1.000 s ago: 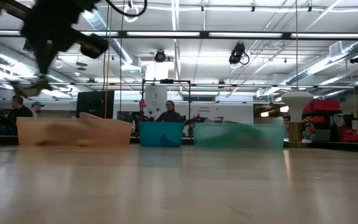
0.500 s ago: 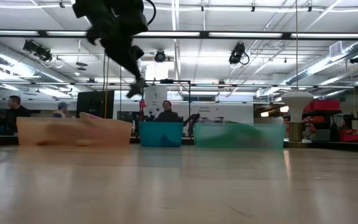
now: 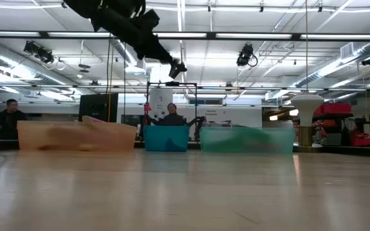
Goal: Pick and place Stapler, Stapler remover, tape
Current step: Put the black staple remover into the blue bin, then return to Home Position
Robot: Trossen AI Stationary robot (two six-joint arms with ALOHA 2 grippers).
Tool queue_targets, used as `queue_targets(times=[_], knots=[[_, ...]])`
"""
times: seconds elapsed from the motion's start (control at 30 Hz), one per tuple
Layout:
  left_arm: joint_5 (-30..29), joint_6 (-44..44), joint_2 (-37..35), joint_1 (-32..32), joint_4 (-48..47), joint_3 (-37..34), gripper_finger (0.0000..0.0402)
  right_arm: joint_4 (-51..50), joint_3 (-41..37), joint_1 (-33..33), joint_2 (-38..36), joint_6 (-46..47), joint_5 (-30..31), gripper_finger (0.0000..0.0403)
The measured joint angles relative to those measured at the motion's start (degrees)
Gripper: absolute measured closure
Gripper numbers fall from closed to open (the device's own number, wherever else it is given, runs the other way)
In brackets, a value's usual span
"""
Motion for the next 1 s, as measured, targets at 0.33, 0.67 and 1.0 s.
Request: queue_targets(times=[0.33, 0.67, 1.0], knots=[[0.77, -1.95, 8.67, 1.83, 2.29, -0.04, 0.0401, 0.22, 0.01, 0.0, 0.0, 0.5, 2.78, 0.0192], [-0.7, -1.44, 15.32, 2.98, 6.28, -0.06, 0.0401, 0.44, 0.01, 0.02, 0.0, 0.68, 2.54, 0.0192], [-3.35, -0.8, 15.69, 4.7, 6.04, -0.11, 0.0372, 0.42, 0.01, 0.01, 0.0, 0.68, 2.54, 0.0192]])
